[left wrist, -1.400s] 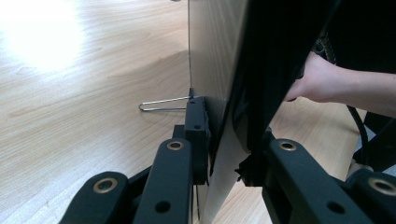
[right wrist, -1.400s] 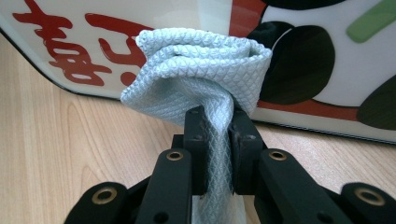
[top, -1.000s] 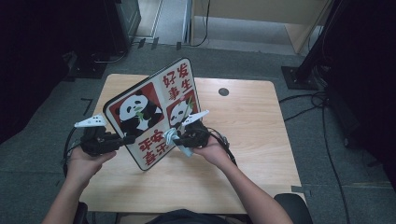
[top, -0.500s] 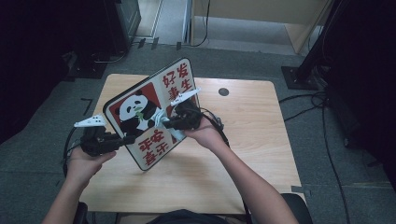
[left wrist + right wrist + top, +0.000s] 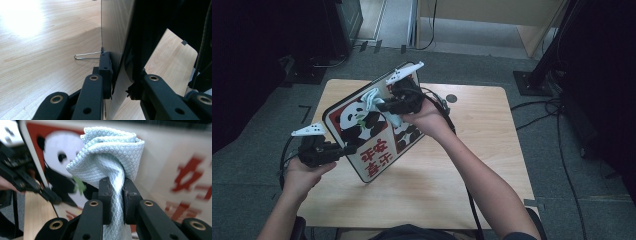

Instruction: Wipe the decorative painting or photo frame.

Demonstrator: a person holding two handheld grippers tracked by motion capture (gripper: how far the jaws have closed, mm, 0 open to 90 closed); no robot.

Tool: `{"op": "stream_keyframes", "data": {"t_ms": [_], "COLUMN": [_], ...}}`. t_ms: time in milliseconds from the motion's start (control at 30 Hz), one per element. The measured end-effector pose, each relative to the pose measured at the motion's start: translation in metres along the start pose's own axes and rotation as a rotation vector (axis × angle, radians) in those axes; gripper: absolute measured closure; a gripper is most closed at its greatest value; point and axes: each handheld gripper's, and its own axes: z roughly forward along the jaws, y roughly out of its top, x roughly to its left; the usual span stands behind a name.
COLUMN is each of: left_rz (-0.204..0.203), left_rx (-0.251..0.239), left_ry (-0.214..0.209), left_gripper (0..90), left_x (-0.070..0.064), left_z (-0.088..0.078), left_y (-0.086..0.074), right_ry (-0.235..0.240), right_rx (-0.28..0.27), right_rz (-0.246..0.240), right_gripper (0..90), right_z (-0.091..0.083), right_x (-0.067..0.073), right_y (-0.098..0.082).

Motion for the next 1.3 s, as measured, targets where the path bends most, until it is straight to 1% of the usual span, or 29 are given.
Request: {"op": "stream_keyframes", "data": {"t_ms": [100, 167, 233, 333, 400, 567, 800, 867, 967, 1300], "left_rz": [0.001, 0.002, 0.005, 0.005, 0.005, 0.008, 0.005, 0.003, 0.006, 0.006], "left_rx": [0.000, 0.000, 0.003, 0.007, 0.007, 0.009, 0.008, 0.007, 0.009, 0.009], "left_ry": [0.000, 0.002, 0.005, 0.007, 0.008, 0.010, 0.010, 0.010, 0.011, 0.011], "left_gripper": [77.6, 77.7, 77.7, 78.0, 78.0, 78.0, 78.0, 78.0, 78.0, 78.0], "left_x": [0.000, 0.000, 0.000, 0.000, 0.000, 0.000, 0.000, 0.000, 0.000, 0.000], "left_z": [0.000, 0.000, 0.000, -0.001, -0.001, -0.001, -0.001, 0.000, -0.001, -0.001], "left_y": [0.000, 0.000, 0.000, 0.000, 0.000, 0.000, 0.000, 0.000, 0.000, 0.000], "right_ry": [0.004, 0.009, 0.009, 0.012, 0.018, 0.022, 0.039, 0.044, 0.051, 0.063], "right_rx": [-0.018, -0.025, -0.011, 0.001, 0.001, 0.020, 0.018, 0.025, 0.020, 0.035], "right_rz": [-0.012, -0.028, -0.043, -0.046, -0.045, -0.042, -0.039, -0.031, -0.023, -0.009], "right_gripper": [80.2, 80.2, 80.3, 80.3, 80.3, 80.2, 80.2, 80.2, 80.2, 80.2], "right_z": [-0.002, -0.001, 0.002, 0.007, 0.010, 0.014, 0.021, 0.023, 0.025, 0.034], "right_x": [0.005, 0.009, 0.014, 0.016, 0.017, 0.017, 0.015, 0.016, 0.015, 0.015], "right_y": [0.015, 0.021, 0.026, 0.026, 0.024, 0.016, 0.001, -0.003, -0.009, -0.029]}}
